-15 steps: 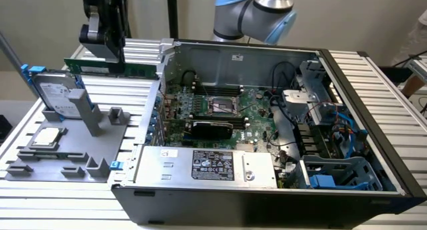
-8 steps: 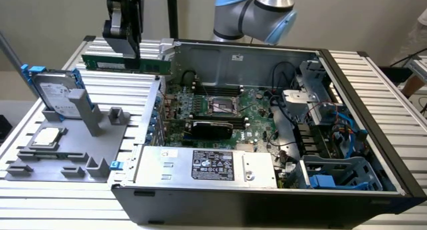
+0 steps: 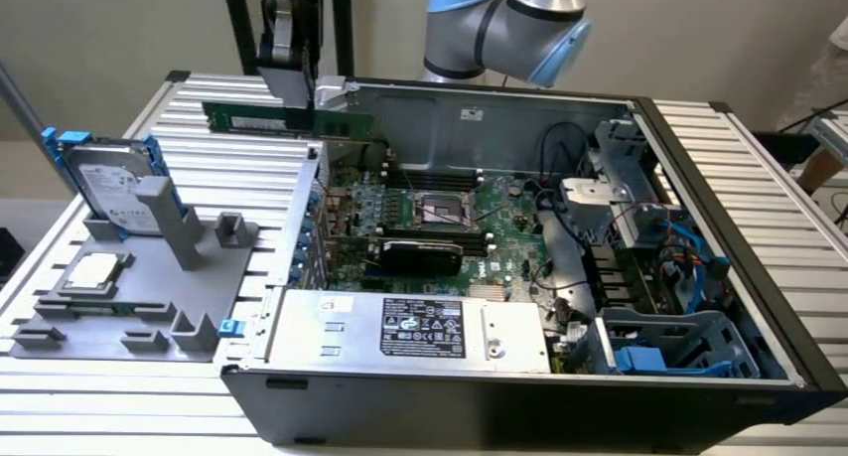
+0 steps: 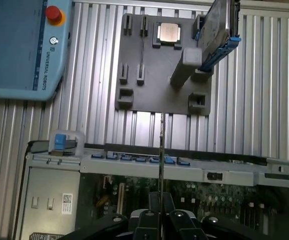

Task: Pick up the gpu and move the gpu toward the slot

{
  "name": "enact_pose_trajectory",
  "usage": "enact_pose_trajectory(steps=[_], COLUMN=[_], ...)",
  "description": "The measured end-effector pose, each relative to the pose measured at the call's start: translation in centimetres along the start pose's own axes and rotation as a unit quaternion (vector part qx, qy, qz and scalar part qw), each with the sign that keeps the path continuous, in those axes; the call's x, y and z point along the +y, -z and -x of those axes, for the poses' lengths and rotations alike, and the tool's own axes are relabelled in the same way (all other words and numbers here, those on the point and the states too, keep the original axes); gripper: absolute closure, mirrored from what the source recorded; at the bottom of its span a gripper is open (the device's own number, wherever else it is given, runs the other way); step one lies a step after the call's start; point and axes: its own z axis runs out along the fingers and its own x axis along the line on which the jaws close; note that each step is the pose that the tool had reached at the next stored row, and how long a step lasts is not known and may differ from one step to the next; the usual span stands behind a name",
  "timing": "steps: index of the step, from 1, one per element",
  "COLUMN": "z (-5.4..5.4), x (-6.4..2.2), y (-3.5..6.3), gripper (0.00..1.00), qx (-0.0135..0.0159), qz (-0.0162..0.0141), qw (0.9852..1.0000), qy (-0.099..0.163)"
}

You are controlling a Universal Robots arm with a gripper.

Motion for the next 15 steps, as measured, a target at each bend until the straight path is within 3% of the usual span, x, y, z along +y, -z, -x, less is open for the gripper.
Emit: enact_pose_trajectory(steps=[15], z=[0.6], x=[-6.52], y=[0.53], gripper=[0.86], qx=[0.0000], qz=[-0.0001], qw=[1.0000], qy=[0.000])
